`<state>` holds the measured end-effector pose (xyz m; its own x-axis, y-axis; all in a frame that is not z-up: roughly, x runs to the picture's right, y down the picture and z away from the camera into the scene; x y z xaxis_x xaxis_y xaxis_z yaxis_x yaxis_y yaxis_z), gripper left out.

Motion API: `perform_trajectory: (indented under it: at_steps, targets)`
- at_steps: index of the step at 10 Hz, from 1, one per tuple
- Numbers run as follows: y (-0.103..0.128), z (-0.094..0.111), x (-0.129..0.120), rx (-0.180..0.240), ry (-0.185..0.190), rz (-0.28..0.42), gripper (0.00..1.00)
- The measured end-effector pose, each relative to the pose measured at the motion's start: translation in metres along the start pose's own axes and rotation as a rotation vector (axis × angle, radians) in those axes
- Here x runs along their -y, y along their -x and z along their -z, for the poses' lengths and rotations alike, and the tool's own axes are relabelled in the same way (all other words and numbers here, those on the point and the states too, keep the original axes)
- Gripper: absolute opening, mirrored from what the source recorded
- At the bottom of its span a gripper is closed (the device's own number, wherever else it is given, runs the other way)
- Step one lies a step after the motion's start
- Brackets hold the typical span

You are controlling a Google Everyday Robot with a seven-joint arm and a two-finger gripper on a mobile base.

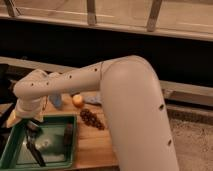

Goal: Place brush in plastic cup

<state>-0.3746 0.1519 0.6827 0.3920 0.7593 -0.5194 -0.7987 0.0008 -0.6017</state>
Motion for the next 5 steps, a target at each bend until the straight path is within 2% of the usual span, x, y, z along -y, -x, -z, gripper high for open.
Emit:
perform_trajectory:
  at_steps: [3, 5]
  targets:
    - [-0.014, -0.023, 0.012, -0.050, 0.012, -0.037, 0.80]
    - [-0.014, -0.023, 0.009, -0.049, 0.015, -0.036, 0.80]
